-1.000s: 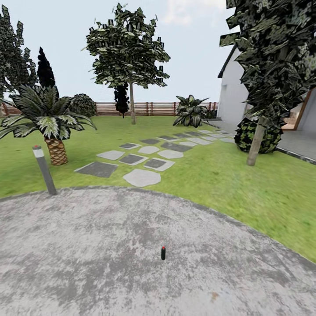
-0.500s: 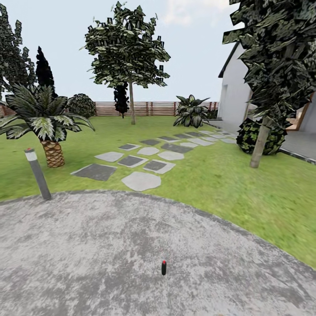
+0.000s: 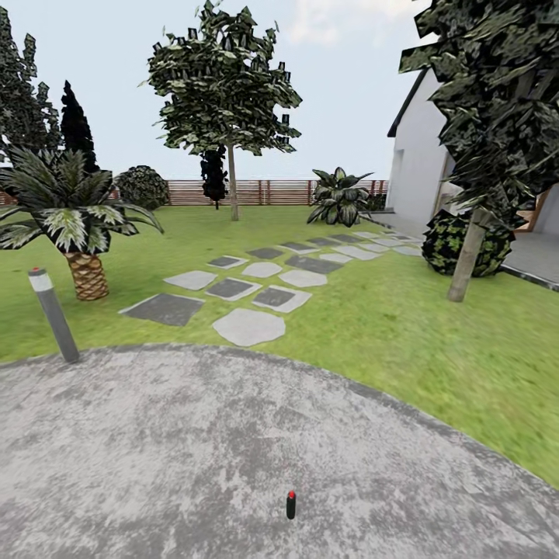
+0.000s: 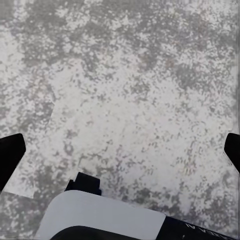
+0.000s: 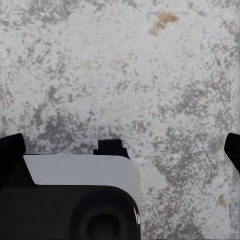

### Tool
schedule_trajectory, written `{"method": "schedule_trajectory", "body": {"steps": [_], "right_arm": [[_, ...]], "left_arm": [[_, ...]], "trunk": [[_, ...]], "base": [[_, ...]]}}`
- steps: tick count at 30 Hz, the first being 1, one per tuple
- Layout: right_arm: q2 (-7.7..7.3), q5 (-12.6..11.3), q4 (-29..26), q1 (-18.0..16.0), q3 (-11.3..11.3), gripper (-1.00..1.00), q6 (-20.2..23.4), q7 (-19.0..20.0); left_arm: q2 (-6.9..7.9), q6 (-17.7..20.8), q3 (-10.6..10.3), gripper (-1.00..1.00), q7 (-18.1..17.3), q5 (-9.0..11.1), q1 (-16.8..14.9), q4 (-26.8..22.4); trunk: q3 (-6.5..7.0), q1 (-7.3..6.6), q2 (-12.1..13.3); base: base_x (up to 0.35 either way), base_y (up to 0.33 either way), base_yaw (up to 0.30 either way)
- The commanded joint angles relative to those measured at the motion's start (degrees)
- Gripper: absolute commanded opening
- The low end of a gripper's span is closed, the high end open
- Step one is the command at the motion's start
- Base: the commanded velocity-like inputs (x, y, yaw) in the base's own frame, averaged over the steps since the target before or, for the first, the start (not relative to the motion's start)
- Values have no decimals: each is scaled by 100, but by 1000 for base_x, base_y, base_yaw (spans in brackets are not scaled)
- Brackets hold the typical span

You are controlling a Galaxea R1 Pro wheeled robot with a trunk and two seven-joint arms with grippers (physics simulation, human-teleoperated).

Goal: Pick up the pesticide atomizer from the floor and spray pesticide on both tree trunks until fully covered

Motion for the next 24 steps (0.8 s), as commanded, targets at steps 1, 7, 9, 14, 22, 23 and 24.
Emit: {"method": "schedule_trajectory", "body": {"steps": [1,7,9,14,22,23,24], "right_arm": [[3,38,5,-4,-37,100,-20,-1],[3,38,5,-4,-38,100,-20,-1],[3,38,5,-4,-37,100,-20,-1],[3,38,5,-4,-41,100,-20,-1],[3,38,5,-4,-40,100,-21,-1],[3,38,5,-4,-41,100,-21,-1],[3,38,5,-4,-39,100,-21,-1]], "left_arm": [[1,-12,1,100,-48,57,-4,8],[1,-12,1,100,-48,57,-4,8],[1,-12,1,100,-48,57,-4,8],[1,-12,1,100,-48,57,-4,8],[1,-12,1,100,-48,57,-4,8],[1,-12,1,100,-48,57,-4,8],[1,-12,1,100,-48,57,-4,8]], "trunk": [[-6,3,-3],[-6,3,-3],[-6,3,-3],[-6,3,-3],[-6,3,-3],[-6,3,-3],[-6,3,-3]], "base": [[333,0,0],[333,0,0],[331,0,0],[199,0,0],[47,0,0],[32,0,0],[45,0,0]]}}
